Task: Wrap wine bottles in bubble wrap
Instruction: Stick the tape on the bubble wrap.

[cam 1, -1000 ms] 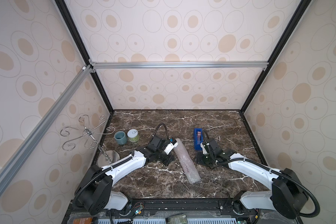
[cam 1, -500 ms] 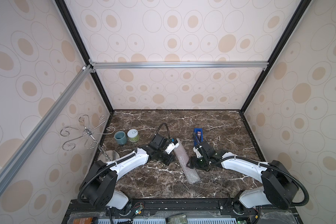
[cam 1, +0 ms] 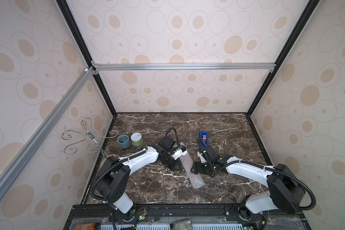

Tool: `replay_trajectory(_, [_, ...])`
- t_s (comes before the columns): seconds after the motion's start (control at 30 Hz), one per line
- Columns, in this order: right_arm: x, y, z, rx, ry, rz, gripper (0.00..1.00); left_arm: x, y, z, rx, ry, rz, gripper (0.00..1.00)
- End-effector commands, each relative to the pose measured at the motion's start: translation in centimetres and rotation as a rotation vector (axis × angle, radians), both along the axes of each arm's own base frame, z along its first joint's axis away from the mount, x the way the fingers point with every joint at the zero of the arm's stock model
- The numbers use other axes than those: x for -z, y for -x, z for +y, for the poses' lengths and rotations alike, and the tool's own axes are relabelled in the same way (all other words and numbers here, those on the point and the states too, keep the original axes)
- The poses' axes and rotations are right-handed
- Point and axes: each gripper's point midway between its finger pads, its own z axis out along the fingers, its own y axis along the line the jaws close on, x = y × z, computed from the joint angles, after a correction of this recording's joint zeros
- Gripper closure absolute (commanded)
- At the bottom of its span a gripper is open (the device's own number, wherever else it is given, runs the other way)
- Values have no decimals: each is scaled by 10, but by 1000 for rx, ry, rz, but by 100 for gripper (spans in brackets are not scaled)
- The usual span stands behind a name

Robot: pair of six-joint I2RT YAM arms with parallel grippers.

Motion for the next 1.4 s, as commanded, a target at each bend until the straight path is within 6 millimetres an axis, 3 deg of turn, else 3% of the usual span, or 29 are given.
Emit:
replay_trajectory(0.0, [18, 8, -18, -1, 100, 13, 26, 0, 17, 5, 112, -21, 79, 100])
replay_trajectory(0.2, [1, 0, -14, -24, 85, -68, 26, 8, 11, 0, 127, -41, 128, 100])
replay_trajectory(0.5, [-30, -7, -4, -74, 30, -172, 26, -13, 6, -11, 127, 34, 111, 100])
replay_trajectory(0.67, [-38, -6, 1, -105, 8, -201, 28, -22, 5, -12, 118, 59, 107, 100])
replay_trajectory(0.8, [-37, -4, 5, -120, -3, -192, 36, -30, 5, -14, 122, 80, 102, 100])
replay_trajectory(1.17, [-19, 5, 6, -144, 49, -147, 37, -59, 4, -26, 146, 189, 87, 100])
replay_trajectory(1.37, [-16, 5, 2, -132, 60, -155, 40, -60, 1, -37, 156, 243, 109, 100])
